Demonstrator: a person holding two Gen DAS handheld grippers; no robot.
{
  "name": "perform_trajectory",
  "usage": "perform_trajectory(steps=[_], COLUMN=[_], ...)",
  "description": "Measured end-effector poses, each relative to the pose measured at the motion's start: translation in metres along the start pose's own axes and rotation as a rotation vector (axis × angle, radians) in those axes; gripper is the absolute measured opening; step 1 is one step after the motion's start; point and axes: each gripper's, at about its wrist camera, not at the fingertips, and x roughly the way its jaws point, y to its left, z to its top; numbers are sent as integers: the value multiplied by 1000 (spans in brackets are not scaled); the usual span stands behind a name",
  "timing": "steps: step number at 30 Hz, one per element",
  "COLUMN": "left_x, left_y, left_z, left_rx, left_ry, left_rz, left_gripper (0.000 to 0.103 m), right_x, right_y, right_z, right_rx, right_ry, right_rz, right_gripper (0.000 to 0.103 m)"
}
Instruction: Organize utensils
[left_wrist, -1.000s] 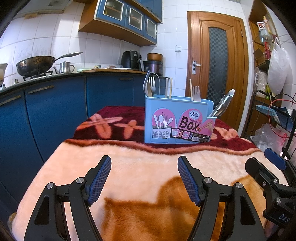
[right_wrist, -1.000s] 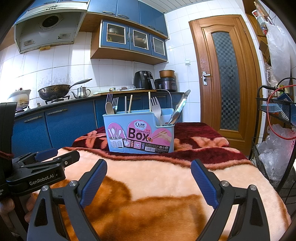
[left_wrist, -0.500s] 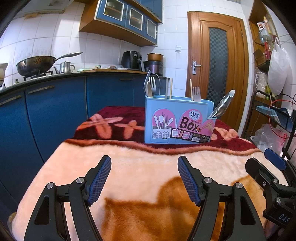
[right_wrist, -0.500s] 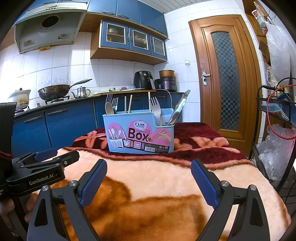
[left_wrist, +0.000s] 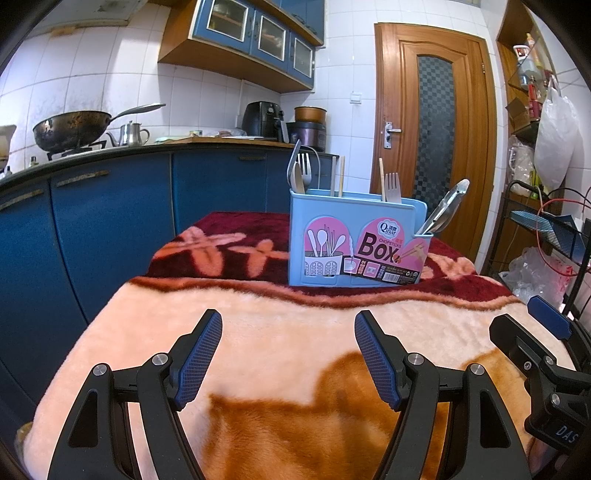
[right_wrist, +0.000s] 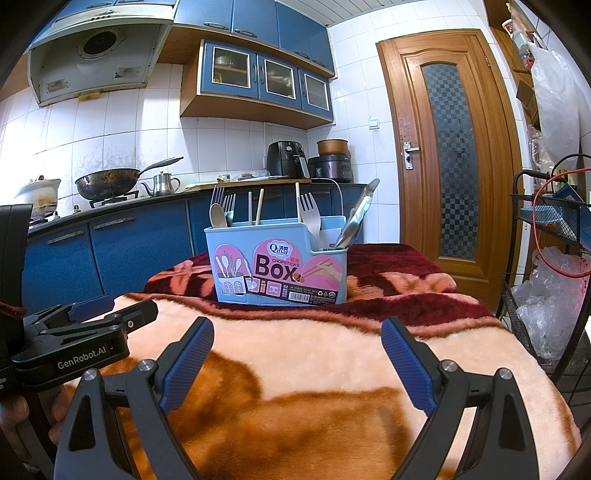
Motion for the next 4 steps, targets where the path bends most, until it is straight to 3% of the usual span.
perform_trajectory(steps=[4], left_x=[0], left_y=[0], left_z=[1], left_rx=[-1], left_ry=[1], left_rz=[1], left_gripper=[76], right_x=[0], right_y=[1], right_z=[0], right_rx=[0], right_ry=[0], right_rz=[0], right_gripper=[94])
